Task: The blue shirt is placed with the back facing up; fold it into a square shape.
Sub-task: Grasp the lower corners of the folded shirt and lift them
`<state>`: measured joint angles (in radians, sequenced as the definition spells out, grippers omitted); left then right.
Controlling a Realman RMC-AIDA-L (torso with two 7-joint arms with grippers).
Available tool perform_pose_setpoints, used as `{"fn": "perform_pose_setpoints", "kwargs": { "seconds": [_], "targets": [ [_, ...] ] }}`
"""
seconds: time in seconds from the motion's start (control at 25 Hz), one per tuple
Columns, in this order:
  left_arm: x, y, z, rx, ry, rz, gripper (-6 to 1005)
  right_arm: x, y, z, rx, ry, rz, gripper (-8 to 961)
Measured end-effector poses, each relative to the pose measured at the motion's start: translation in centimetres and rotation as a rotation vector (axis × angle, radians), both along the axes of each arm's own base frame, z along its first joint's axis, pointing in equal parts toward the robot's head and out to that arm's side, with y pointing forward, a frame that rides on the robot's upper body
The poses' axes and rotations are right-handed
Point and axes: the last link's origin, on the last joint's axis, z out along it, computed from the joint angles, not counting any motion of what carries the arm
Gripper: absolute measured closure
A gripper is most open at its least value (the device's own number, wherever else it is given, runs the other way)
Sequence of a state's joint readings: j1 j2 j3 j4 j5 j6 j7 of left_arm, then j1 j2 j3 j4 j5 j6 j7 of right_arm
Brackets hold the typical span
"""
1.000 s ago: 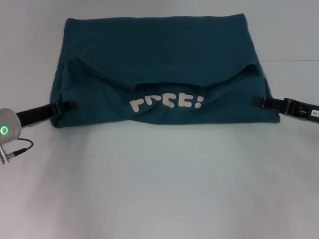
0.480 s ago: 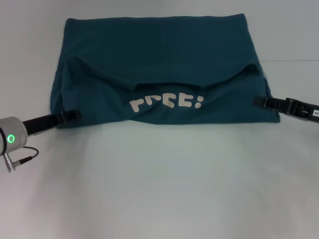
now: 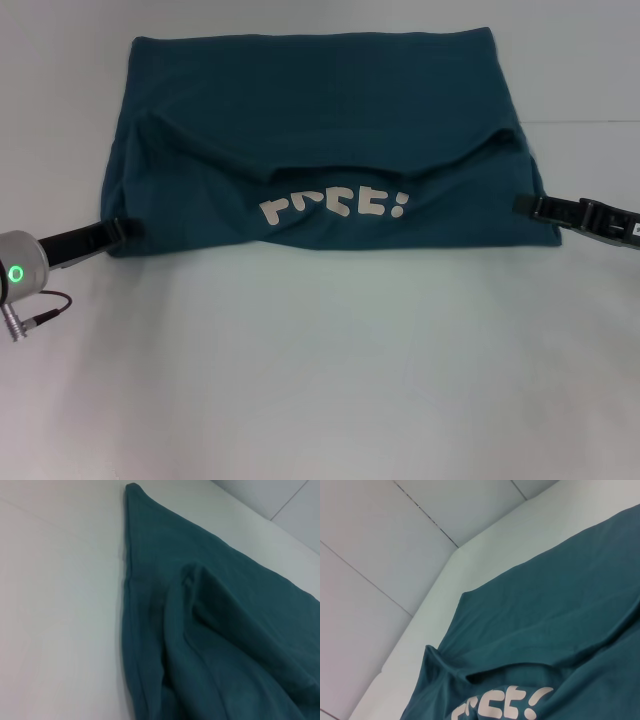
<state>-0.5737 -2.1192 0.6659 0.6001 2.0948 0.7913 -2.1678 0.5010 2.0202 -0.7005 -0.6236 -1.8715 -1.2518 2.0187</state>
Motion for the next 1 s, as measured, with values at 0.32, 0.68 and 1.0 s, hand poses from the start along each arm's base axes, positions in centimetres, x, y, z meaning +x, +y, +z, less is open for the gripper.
{"fn": "perform_pose_setpoints", "kwargs": {
  "seconds": [0.32,0.68,1.0],
  "targets": [
    [0.2,-0.1,0.1,-0.007,-0.009,-0.009,891,-0.1,0.0,0.1,-0.006,0.005,0.008,438],
    [0.5,0.3,2.0,0.001,-0.014,-0.040,995,0.1,0.0,0.8,-0.023,-0.005,0.008,437],
    [0.4,0.3,3.9,-0.002,-0.014,-0.060,995,0.3,0.4,2.1,-0.057,-0.044,-0.002,437]
  ]
}}
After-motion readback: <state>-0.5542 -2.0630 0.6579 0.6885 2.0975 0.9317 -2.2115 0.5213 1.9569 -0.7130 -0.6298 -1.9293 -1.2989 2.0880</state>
